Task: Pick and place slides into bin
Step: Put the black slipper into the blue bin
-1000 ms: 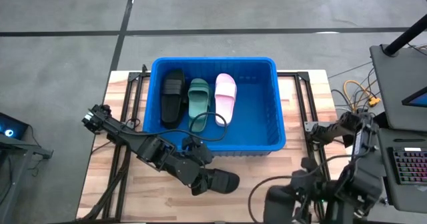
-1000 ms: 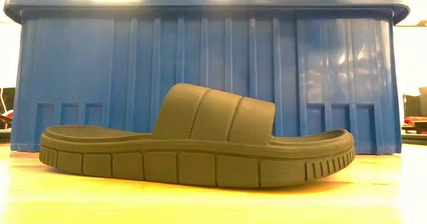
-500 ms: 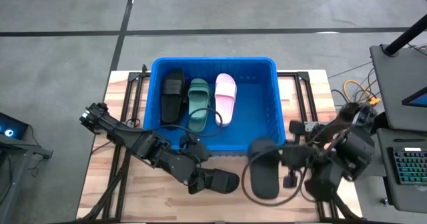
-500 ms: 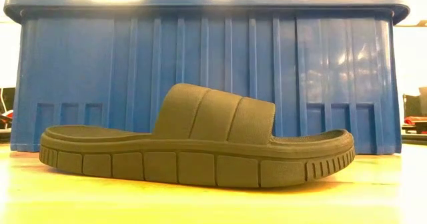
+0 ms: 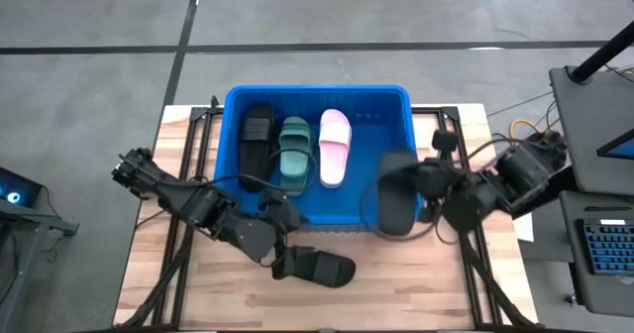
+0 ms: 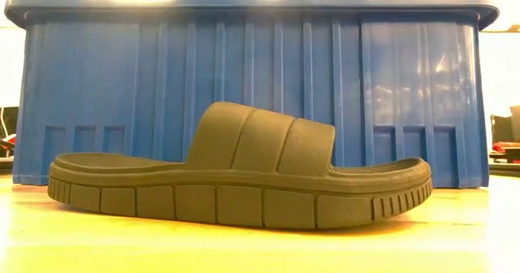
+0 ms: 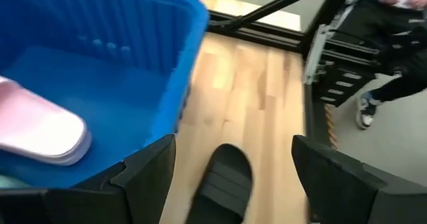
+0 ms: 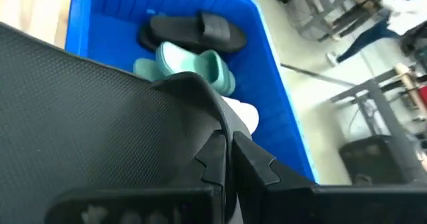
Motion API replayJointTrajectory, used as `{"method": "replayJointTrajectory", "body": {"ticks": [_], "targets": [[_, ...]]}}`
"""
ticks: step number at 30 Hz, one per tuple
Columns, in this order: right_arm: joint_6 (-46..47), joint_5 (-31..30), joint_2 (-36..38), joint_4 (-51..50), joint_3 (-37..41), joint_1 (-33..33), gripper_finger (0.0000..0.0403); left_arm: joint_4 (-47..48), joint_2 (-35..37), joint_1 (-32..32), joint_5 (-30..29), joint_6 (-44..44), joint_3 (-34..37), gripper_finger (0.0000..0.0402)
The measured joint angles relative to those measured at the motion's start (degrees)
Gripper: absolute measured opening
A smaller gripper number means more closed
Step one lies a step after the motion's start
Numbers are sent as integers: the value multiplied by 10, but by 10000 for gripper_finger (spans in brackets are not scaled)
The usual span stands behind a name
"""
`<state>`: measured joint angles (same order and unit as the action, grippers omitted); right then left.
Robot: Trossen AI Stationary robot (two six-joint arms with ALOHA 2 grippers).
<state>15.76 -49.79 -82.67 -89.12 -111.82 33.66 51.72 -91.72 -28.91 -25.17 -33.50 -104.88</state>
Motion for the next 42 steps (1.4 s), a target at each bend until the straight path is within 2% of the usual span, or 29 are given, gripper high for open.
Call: {"method": "replayJointTrajectory", "body": {"ticks": [6,12,20,25,34,42], "targets": [[-103,65,68,133,100,-66,8,17,0,15,-3,9,0,283],[-220,149,113,264,196,-163,8,17,0,33,-7,28,0,283],[-328,297,127,377,299,-312,8,42,7,43,-7,42,1,283],[-387,363,128,442,350,-384,8,65,19,47,-8,41,1,283],[-467,430,128,516,434,-473,8,102,37,50,-13,39,1,283],[-523,457,128,595,491,-516,8,124,53,53,-13,39,1,283]]}}
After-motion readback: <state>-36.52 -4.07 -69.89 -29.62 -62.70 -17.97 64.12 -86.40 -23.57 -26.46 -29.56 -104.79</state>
